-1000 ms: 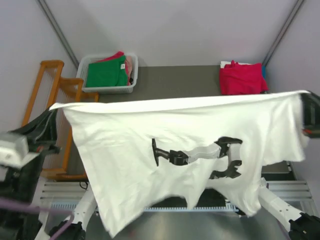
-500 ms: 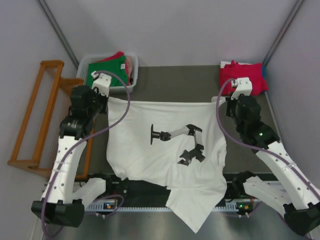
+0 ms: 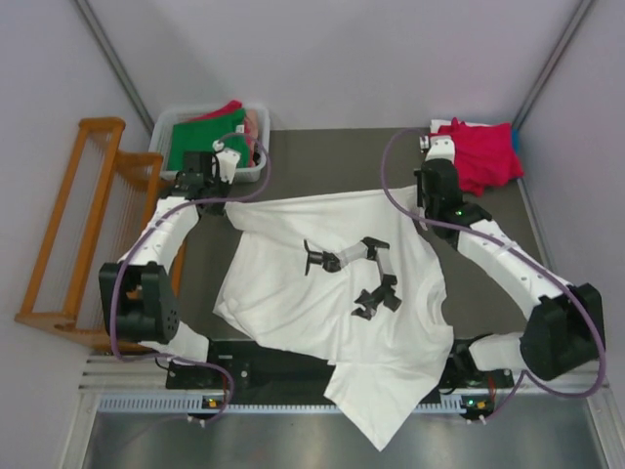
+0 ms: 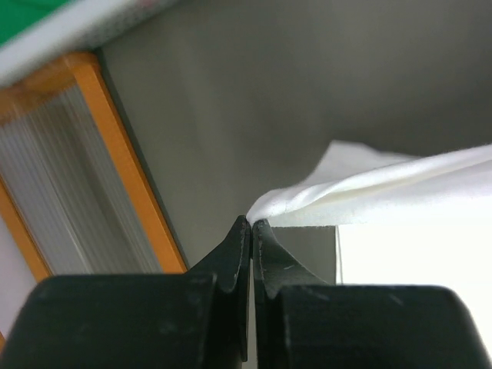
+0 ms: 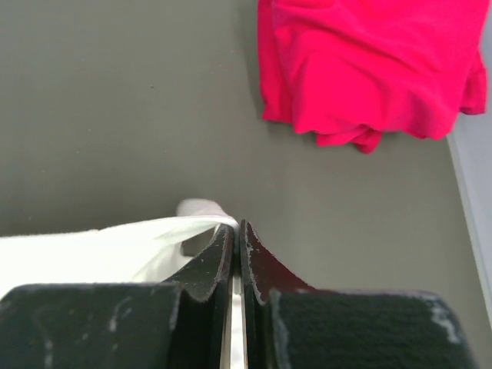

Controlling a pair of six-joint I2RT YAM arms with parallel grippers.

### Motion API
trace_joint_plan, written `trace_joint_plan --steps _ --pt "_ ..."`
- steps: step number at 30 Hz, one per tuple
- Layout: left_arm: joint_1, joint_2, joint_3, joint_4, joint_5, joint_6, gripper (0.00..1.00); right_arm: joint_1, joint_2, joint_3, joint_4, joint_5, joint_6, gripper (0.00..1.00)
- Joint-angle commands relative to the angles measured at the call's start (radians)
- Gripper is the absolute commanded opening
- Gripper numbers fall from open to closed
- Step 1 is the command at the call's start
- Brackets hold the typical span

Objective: Fold and stack the t-shirts

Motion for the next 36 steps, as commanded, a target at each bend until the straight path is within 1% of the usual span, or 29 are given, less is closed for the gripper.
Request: trace_joint_plan --steps 1,4,7,10,14,16,19,21,24,25,27,28,30,33,36 --pt "0.037 0.099 0.126 0.121 -0.046 -0.010 0.00 -0.052 0.119 0.096 0.082 0.047 0.012 0.00" --pt "0.046 0.163 0.161 0.150 -0.042 -0.021 0.00 -0.076 0.194 0.113 0.122 0.029 0.012 0.00" --pt "0.046 0.235 0.195 0.172 -0.057 -0.024 0.00 -0.095 0.270 0.171 0.123 0.029 0.004 0.00" --pt "0.046 0.303 0.241 0.165 -0.060 -0.034 0.00 -0.102 0.299 0.224 0.120 0.027 -0.007 0.00" --pt "0.046 0.350 0.275 0.184 -0.063 -0.045 0.00 -0.105 0.317 0.244 0.140 0.018 -0.034 0.00" --pt "0.047 0.380 0.321 0.178 -0.065 -0.056 0.00 -0.109 0.343 0.286 0.124 0.018 -0.045 0.00" --pt "0.046 0.395 0.367 0.156 -0.072 -0.067 0.00 -0.109 0.347 0.300 0.107 0.009 -0.027 0.00" --pt "0.046 0.371 0.358 0.155 -0.071 -0.070 0.00 -0.106 0.331 0.290 0.079 0.000 -0.007 0.00" --pt "0.046 0.306 0.310 0.159 -0.049 -0.074 0.00 -0.090 0.281 0.215 0.071 0.010 0.024 0.00" --pt "0.046 0.288 0.301 0.152 -0.040 -0.076 0.00 -0.086 0.252 0.167 0.070 0.018 0.032 0.00" --pt "0.046 0.231 0.283 0.138 -0.001 -0.088 0.00 -0.069 0.227 0.132 0.044 0.036 0.045 0.00" --pt "0.046 0.213 0.281 0.110 0.004 -0.091 0.00 -0.063 0.206 0.103 0.030 0.041 0.067 0.00" --pt "0.047 0.155 0.278 0.083 0.070 -0.096 0.00 -0.038 0.186 0.077 -0.013 0.062 0.090 0.00" --pt "0.046 0.072 0.273 0.017 0.116 -0.087 0.00 -0.003 0.120 0.024 -0.057 0.092 0.125 0.00" --pt "0.041 0.006 0.278 -0.054 0.125 -0.062 0.00 0.029 0.062 -0.005 -0.117 0.116 0.145 0.00"
